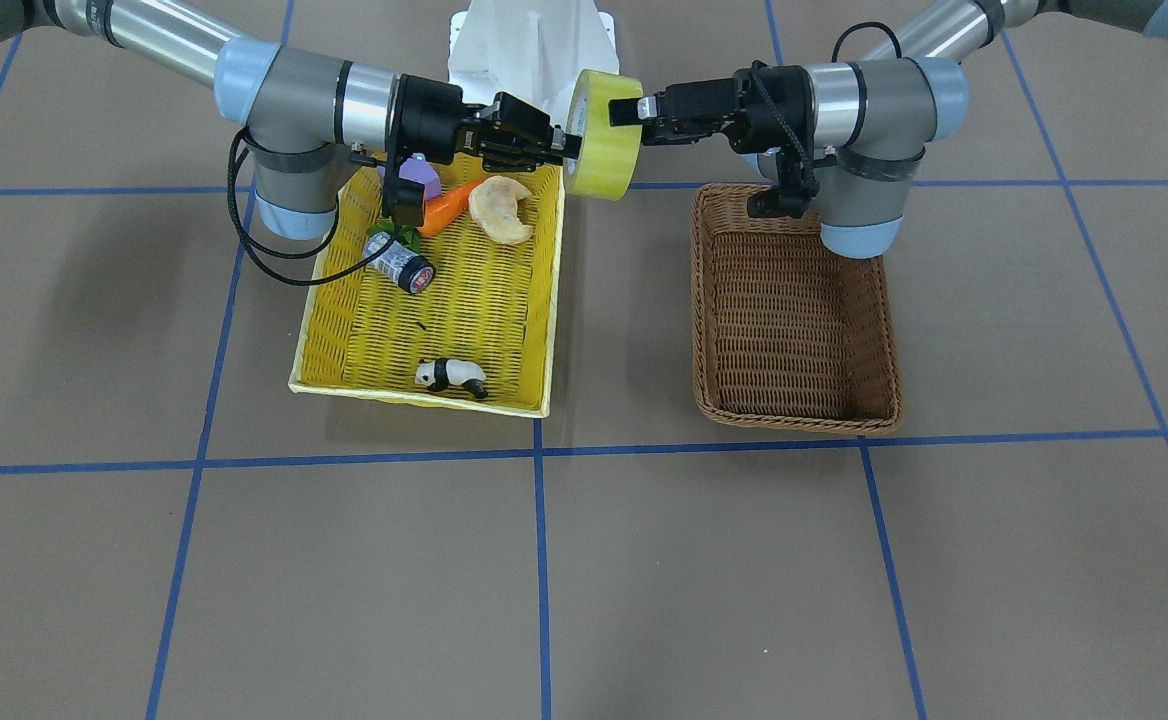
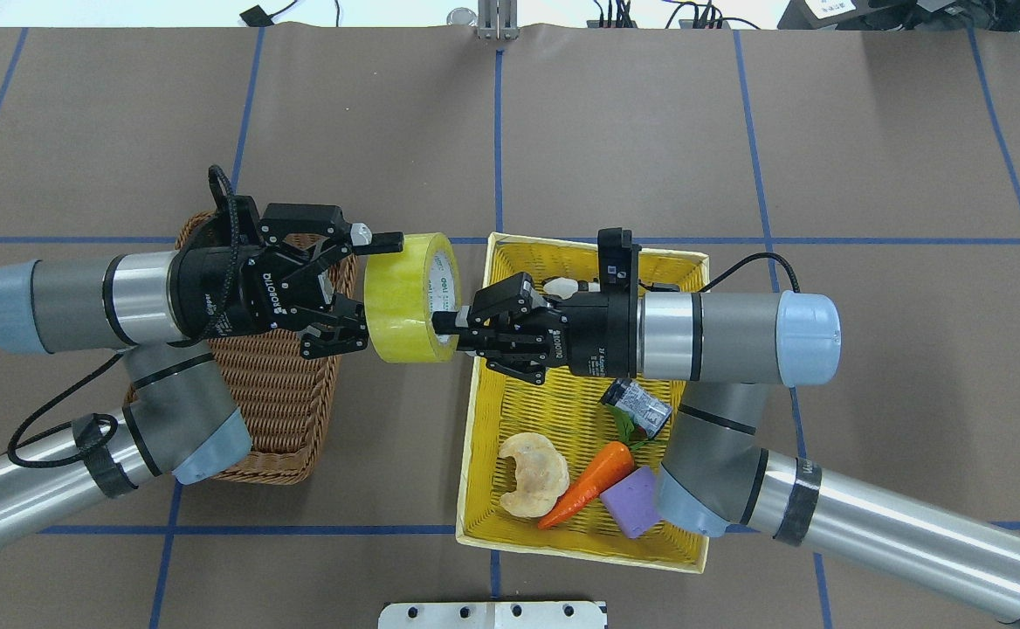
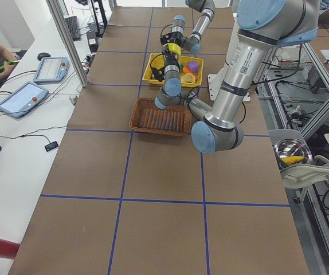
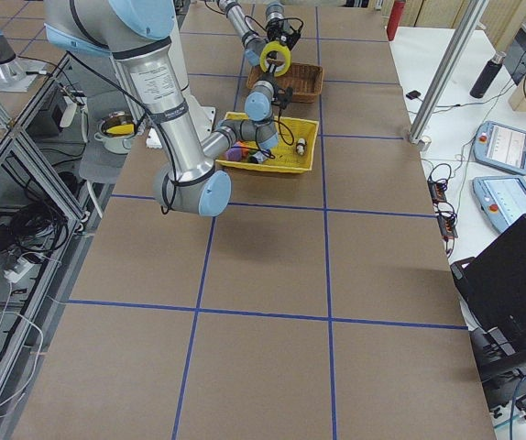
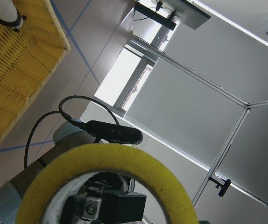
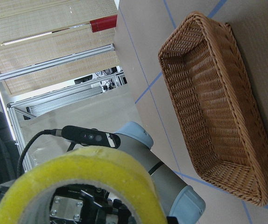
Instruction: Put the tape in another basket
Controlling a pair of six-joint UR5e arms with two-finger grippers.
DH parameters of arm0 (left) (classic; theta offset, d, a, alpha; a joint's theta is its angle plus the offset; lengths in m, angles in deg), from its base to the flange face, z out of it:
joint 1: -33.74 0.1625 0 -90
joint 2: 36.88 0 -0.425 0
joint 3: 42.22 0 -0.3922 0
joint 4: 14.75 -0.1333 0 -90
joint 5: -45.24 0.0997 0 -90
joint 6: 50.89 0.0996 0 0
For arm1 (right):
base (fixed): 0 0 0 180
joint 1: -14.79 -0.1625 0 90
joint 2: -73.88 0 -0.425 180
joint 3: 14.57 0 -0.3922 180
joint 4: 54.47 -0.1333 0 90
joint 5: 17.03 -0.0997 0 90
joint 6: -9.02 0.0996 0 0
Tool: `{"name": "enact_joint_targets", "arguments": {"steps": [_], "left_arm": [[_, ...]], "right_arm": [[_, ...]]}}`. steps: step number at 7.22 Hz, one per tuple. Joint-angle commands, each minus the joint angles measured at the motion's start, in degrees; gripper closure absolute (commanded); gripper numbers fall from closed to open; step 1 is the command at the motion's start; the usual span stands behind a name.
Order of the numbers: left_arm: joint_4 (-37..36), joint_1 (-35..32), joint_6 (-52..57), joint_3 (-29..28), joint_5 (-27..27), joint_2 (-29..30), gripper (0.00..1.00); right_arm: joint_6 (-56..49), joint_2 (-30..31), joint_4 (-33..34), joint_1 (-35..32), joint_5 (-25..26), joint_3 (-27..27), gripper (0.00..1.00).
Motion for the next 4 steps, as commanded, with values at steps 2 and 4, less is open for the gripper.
{"name": "enact_joint_targets", "arguments": {"steps": [2,4], "left_arm": [[0.6,0.1,0.0,0.0,0.0,-0.3,1.0],[0.6,0.1,0.0,0.4,-0.1,-0.6,1.0]], "right_arm": [[-0.1,-0.1,0.0,-0.1,0.0,-0.2,0.0],[-0.1,0.2,-0.2,-0.4,-0.1,0.2,0.0]]}}
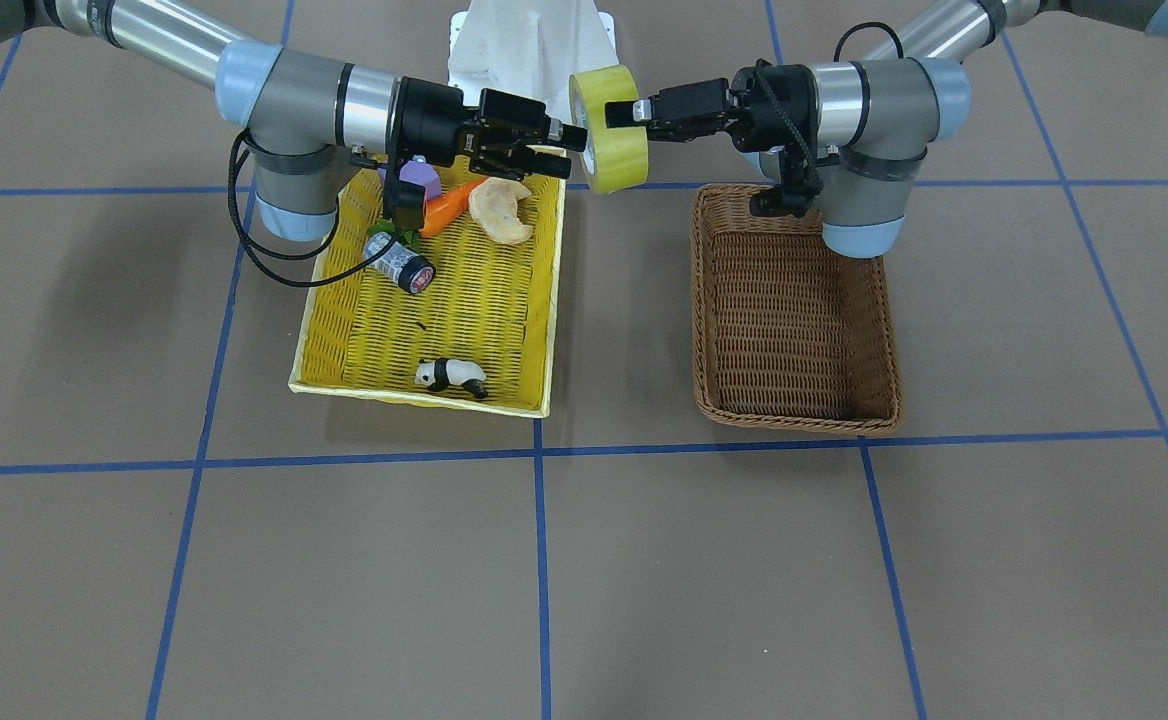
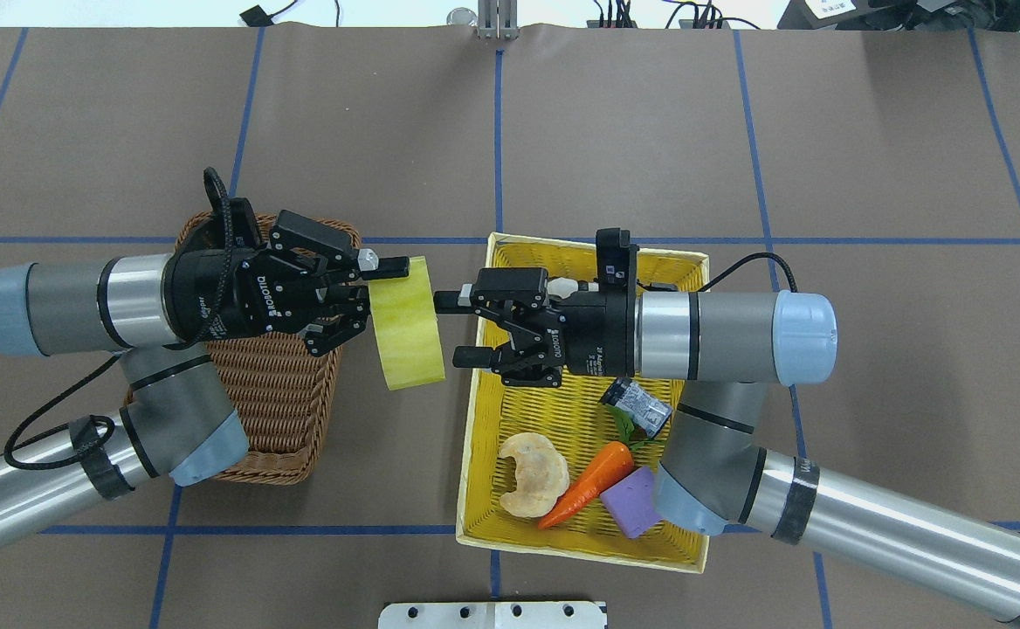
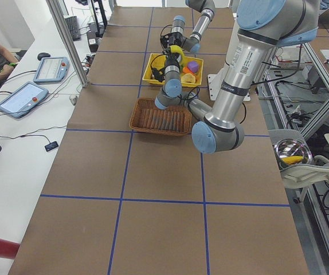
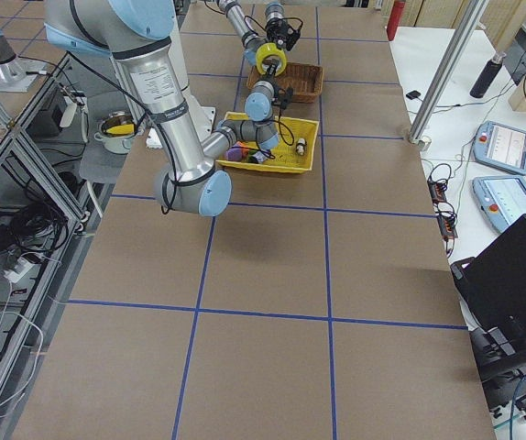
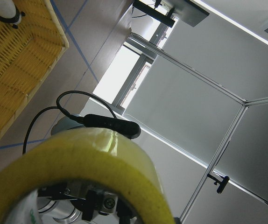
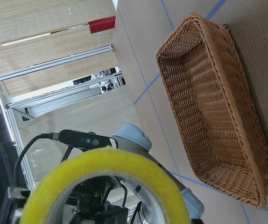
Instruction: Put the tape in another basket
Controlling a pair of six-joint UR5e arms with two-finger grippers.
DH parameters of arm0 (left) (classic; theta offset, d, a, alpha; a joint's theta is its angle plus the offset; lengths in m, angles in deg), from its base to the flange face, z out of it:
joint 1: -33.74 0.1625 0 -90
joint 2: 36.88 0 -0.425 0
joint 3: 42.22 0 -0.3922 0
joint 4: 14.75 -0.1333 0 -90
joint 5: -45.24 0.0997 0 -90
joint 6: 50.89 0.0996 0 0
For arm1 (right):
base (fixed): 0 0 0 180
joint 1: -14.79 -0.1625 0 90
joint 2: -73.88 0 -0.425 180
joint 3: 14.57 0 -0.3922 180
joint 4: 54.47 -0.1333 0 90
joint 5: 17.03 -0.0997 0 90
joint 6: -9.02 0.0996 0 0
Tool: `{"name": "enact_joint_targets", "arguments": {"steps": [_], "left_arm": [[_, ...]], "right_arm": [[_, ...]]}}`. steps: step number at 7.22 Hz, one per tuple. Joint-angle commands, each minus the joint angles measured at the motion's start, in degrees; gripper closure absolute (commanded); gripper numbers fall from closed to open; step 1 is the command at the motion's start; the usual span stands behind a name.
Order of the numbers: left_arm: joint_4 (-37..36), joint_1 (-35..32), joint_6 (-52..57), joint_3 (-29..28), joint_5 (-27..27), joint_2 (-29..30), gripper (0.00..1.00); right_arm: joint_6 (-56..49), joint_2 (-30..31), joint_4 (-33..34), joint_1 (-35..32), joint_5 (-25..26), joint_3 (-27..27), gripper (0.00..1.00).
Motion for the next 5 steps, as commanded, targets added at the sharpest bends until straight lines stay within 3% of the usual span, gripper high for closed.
{"name": "enact_joint_targets", "arguments": {"steps": [1,3,4,5], "left_arm": [[-0.1,-0.1,0.1,0.6,0.0,-0.2,1.0],[-1.2,-3.6,4.5,0.7,-0.5,-1.8,1.0],[-2.6,-6.3,10.1,0.5,-1.3,-3.8,1.0],[-8.7,-10.2,17.9,0.8,-9.1,-4.9,1.0]], "right_arm": [[-0.2,0.8,-0.1,-1.1,-0.3,0.6,0.0],[-2.5,5.6,-2.4,-5.0,-2.2,2.7,0.0],[-8.4,8.1,-2.5,-7.6,-6.6,2.7,0.0],[-14.4,12.2,-2.4,-11.0,-11.5,2.8,0.0]]}}
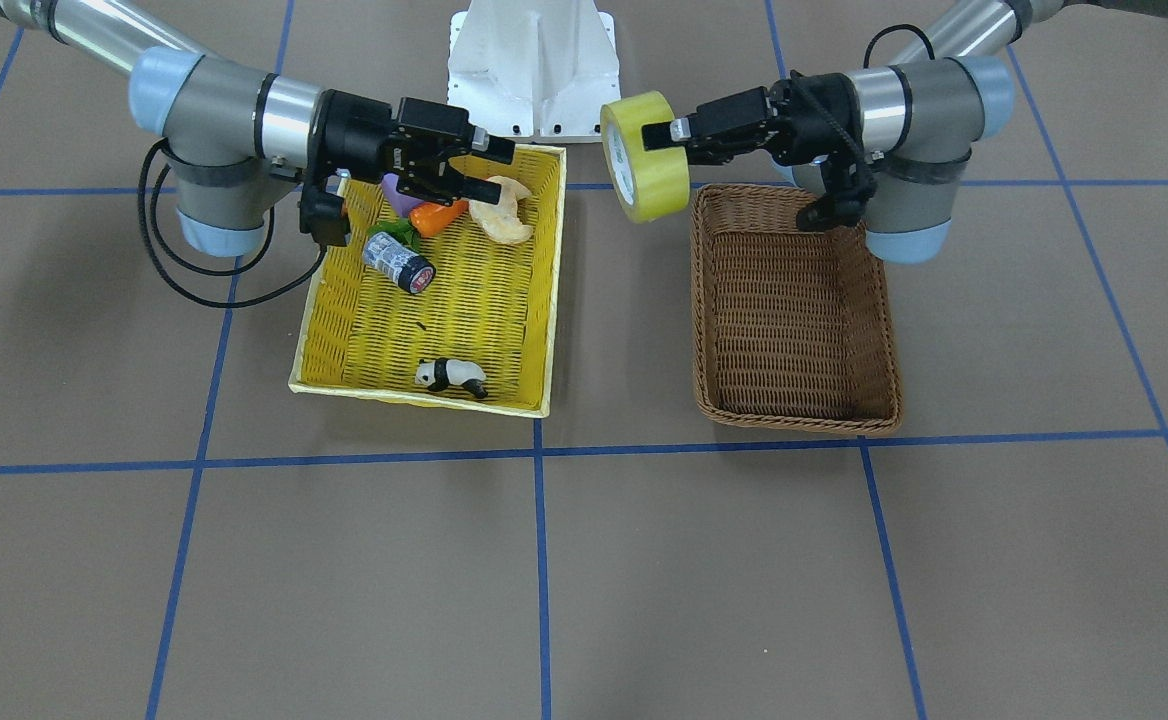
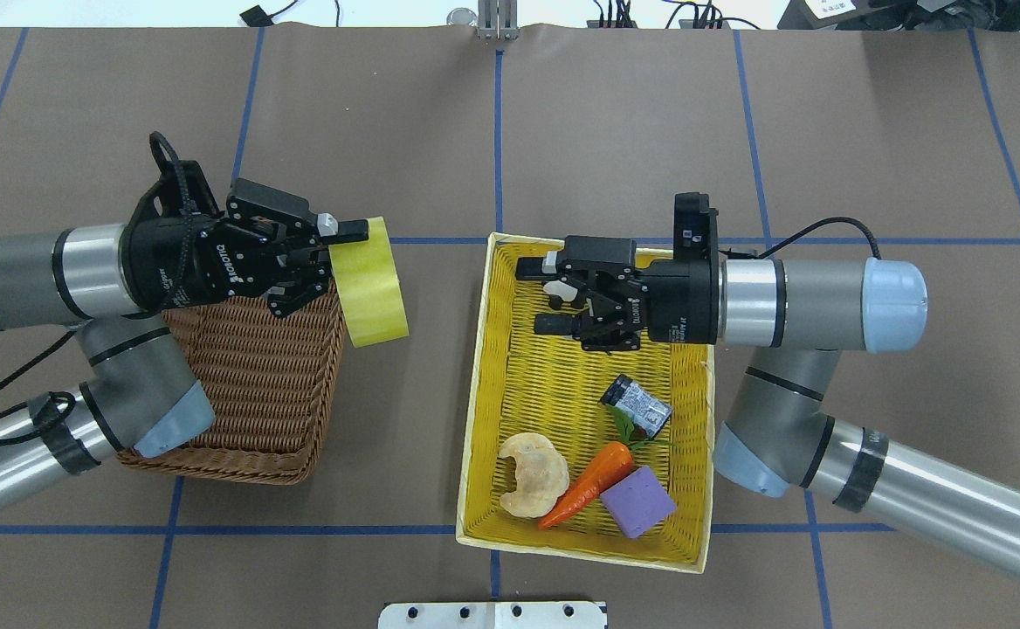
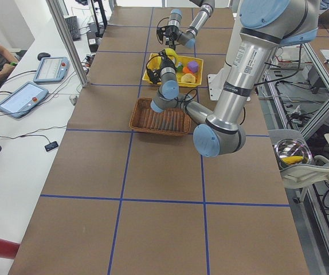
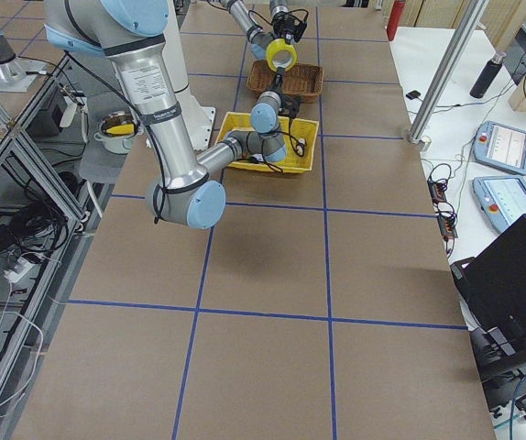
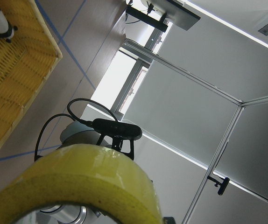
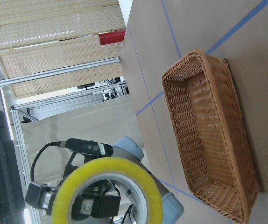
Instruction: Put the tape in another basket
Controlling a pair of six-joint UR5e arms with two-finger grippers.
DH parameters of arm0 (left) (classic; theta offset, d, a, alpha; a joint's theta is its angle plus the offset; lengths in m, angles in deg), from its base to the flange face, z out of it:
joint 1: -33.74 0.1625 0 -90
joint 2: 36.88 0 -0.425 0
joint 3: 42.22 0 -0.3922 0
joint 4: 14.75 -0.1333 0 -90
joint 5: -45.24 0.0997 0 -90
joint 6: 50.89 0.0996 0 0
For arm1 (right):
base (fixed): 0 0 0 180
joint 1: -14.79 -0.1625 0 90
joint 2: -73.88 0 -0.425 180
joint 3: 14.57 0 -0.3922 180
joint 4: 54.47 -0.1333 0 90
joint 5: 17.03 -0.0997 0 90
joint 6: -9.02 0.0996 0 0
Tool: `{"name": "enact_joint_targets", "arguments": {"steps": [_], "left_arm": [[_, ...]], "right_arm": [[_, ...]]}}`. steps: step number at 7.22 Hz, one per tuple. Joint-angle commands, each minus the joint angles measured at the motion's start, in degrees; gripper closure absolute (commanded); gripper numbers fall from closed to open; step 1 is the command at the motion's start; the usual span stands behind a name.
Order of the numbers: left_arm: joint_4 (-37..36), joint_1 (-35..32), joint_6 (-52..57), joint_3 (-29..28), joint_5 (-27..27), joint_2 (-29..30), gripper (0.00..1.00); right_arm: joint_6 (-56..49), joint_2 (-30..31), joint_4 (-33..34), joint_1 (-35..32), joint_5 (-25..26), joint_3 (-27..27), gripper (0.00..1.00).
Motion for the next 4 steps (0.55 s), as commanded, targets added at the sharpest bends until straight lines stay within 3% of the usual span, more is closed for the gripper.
{"name": "enact_joint_targets", "arguments": {"steps": [1,3,4], "left_arm": [[-11.8,-9.3,13.3,0.4,-14.6,-2.7,1.0],[-23.5,-11.9,28.9,1.0,-17.3,-9.4,1.0],[-28.7,-12.0,32.2,2.2,-17.1,-11.0,1.0]], "right_arm": [[-12.2,9.0,0.0,-8.2,-10.3,0.3,0.0],[-27.8,19.5,2.0,-16.0,-16.1,-1.3,0.01],[-32.2,21.4,6.3,-20.1,-17.5,-1.3,0.01]]}}
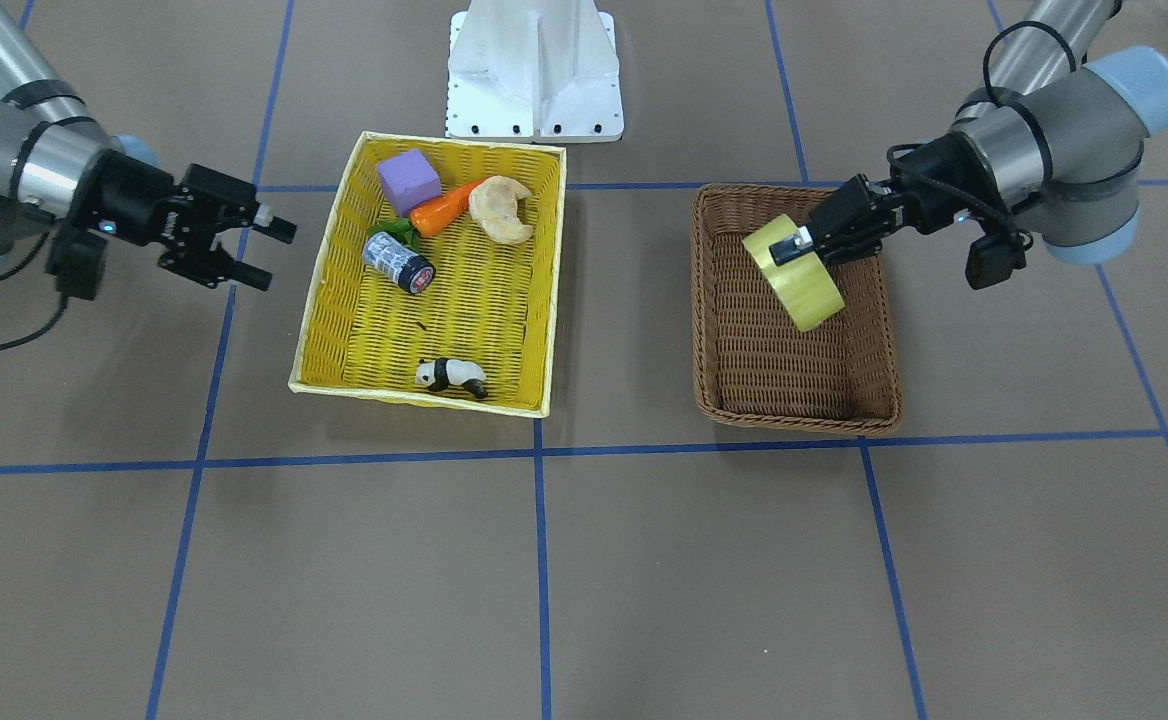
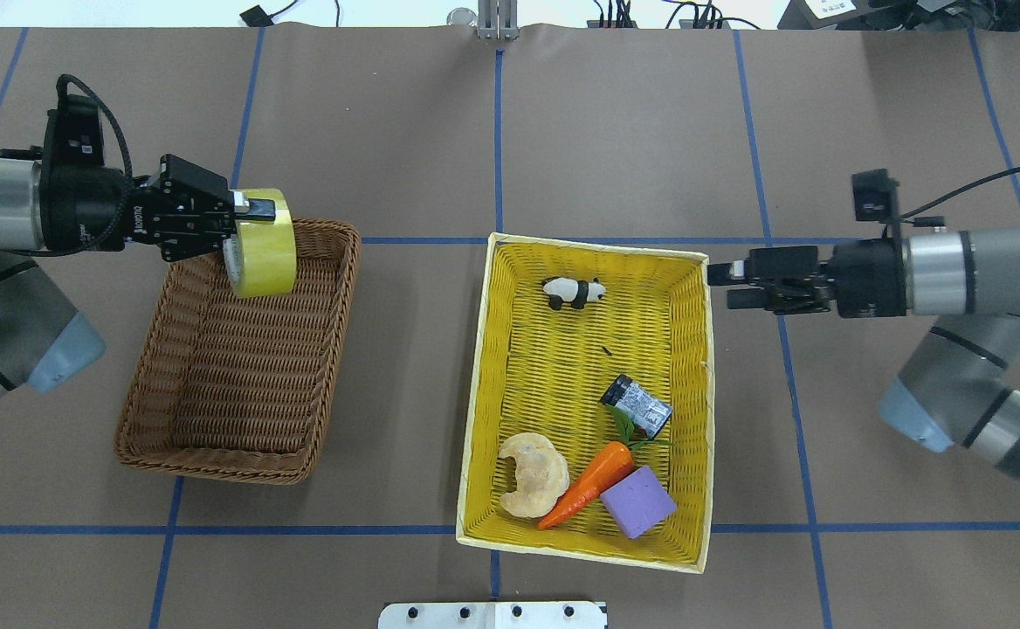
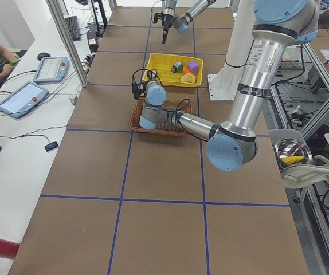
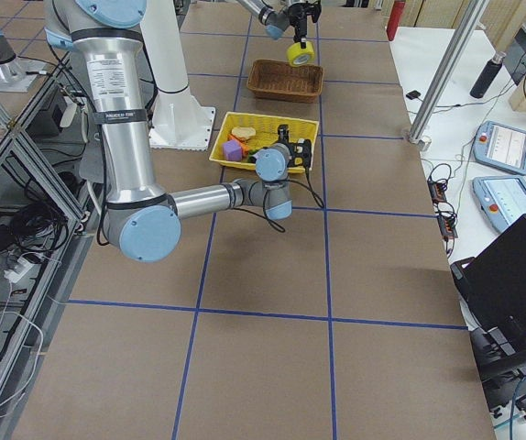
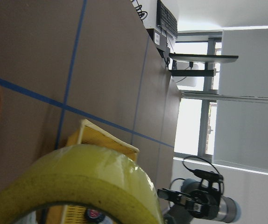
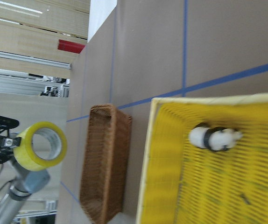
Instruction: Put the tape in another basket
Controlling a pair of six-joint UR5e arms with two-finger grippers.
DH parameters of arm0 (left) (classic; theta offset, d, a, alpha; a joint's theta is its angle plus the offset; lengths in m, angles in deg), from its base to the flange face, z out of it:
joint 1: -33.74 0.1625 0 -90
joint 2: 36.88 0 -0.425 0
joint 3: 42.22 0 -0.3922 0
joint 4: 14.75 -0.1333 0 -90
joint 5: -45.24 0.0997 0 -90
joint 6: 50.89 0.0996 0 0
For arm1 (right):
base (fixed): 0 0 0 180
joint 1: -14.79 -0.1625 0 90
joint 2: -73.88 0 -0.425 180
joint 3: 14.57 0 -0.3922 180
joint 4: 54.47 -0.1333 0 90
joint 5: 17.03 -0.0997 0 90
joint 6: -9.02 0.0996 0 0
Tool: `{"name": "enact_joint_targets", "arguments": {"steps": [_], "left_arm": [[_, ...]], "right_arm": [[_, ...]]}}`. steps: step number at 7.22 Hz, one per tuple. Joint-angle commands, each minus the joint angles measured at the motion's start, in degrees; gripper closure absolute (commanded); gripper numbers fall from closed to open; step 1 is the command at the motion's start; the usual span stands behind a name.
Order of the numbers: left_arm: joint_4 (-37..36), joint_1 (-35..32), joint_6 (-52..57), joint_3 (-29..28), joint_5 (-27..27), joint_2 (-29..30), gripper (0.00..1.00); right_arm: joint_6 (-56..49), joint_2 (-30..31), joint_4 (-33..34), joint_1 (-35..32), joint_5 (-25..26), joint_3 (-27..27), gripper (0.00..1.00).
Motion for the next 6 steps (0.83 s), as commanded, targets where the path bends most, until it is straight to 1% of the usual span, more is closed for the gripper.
{"name": "enact_joint_targets", "arguments": {"steps": [1,2,3,4,5,6], "left_arm": [[-12.1,-2.1,9.3,3.1,-0.5,-3.8,1.0],[-20.9,-2.3,15.7,6.6,-0.3,-4.9,1.0],[-32.0,-2.0,18.1,12.1,0.2,-5.2,1.0],[-40.2,0.3,18.3,16.2,3.6,-5.4,1.0],[-46.3,6.5,18.3,17.1,11.6,-6.0,1.0],[-57.6,10.4,18.4,19.8,13.9,-5.4,1.0]], "right_arm": [[-14.0,5.8,8.9,-8.1,-2.6,-0.3,0.01],[-23.3,7.6,14.7,-11.3,-2.6,-0.3,0.01],[-28.8,7.8,20.5,-15.0,-3.7,0.6,0.01],[-32.7,8.8,24.4,-18.2,-5.5,1.8,0.01],[-39.3,9.1,29.6,-19.4,-4.8,1.8,0.01],[-44.4,8.7,40.8,-20.3,-4.8,5.2,0.02]]}}
